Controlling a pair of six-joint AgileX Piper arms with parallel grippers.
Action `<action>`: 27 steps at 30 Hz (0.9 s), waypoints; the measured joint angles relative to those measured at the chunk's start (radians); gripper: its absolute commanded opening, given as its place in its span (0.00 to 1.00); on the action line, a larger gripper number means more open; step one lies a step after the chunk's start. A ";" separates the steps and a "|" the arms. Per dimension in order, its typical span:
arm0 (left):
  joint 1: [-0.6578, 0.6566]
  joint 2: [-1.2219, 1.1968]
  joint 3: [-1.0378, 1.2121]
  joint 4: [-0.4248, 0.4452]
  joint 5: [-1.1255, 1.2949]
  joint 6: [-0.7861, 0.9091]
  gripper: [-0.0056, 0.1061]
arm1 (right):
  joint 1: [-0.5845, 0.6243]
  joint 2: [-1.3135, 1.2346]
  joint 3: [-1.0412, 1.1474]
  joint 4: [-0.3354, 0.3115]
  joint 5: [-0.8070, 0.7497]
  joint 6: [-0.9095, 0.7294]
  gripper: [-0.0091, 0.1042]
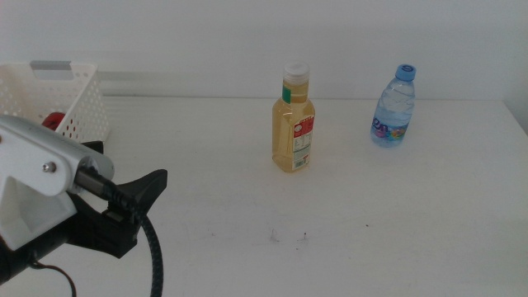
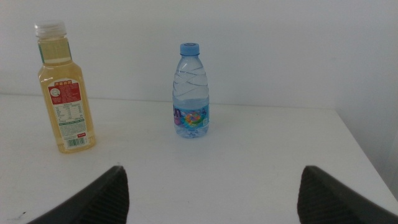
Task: Use arms to grab the bottles and put them into the dustbin to the left of the table.
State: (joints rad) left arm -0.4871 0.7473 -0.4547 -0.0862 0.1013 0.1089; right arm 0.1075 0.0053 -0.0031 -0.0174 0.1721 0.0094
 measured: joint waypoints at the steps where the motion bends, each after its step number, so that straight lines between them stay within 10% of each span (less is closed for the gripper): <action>1: 0.000 0.000 0.000 0.000 -0.002 0.000 0.89 | 0.000 0.000 0.000 0.000 0.000 0.000 0.80; 16: 0.000 0.011 0.015 0.035 -0.181 0.000 0.89 | 0.000 0.000 0.000 0.000 0.000 0.000 0.80; 27: -0.004 0.411 0.155 0.135 -0.769 -0.049 0.89 | 0.000 0.000 0.000 0.000 0.000 0.000 0.80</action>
State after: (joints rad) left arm -0.4906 1.1579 -0.2999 0.0487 -0.6679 0.0601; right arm 0.1075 0.0053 -0.0031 -0.0174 0.1721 0.0094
